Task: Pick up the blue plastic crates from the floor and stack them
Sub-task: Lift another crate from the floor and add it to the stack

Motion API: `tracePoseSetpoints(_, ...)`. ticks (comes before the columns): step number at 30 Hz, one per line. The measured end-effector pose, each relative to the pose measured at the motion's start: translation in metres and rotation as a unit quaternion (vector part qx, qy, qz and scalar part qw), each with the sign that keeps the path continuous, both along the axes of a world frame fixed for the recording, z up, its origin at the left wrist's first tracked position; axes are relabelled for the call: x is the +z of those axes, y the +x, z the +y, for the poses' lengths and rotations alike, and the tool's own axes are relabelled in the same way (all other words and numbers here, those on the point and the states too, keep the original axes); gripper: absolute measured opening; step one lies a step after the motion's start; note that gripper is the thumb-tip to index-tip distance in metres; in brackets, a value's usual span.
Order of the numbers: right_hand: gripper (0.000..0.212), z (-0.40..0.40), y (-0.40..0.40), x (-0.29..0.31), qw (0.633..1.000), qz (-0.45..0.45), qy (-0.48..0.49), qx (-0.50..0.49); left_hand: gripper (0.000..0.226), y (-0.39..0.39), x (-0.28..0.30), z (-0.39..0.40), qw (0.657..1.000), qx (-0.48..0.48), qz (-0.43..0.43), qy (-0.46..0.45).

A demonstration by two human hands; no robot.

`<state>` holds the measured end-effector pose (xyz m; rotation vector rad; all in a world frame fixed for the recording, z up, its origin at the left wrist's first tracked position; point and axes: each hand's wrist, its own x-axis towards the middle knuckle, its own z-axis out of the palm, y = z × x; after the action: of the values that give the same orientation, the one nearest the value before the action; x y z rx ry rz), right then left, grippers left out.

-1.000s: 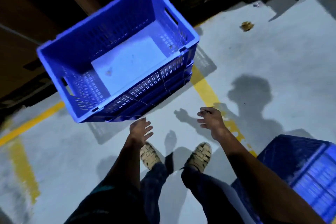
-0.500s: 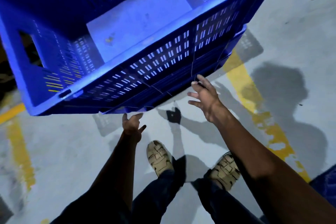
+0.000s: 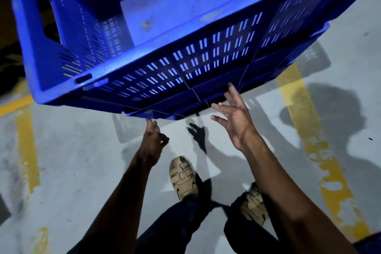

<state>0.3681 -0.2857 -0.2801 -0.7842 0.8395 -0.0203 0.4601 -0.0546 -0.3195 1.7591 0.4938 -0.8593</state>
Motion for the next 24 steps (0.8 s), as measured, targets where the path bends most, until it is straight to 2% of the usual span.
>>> tracePoseSetpoints(3, 0.073, 0.004, 0.008, 0.006, 1.000, -0.018, -0.001, 0.018, 0.074, -0.007, 0.001, -0.006, 0.999, -0.010, 0.003, -0.034)
tracePoseSetpoints(8, 0.070, -0.001, 0.013, 0.010, 0.999, -0.019, -0.001, 0.039, 0.098, -0.008, 0.005, -0.007, 0.999, -0.034, 0.018, -0.028)
tracePoseSetpoints(14, 0.064, -0.010, 0.011, 0.008, 0.999, -0.014, -0.006, 0.043, 0.094, -0.009, 0.003, -0.003, 0.998, -0.050, 0.008, -0.036)
tracePoseSetpoints(21, 0.070, -0.011, 0.015, 0.005, 1.000, -0.013, 0.005, 0.015, 0.097, -0.013, 0.002, -0.011, 0.994, -0.089, 0.024, -0.051)
tracePoseSetpoints(24, 0.065, -0.014, 0.016, 0.005, 1.000, -0.011, -0.004, 0.023, 0.100, -0.014, 0.000, -0.029, 0.996, -0.054, 0.022, -0.061)
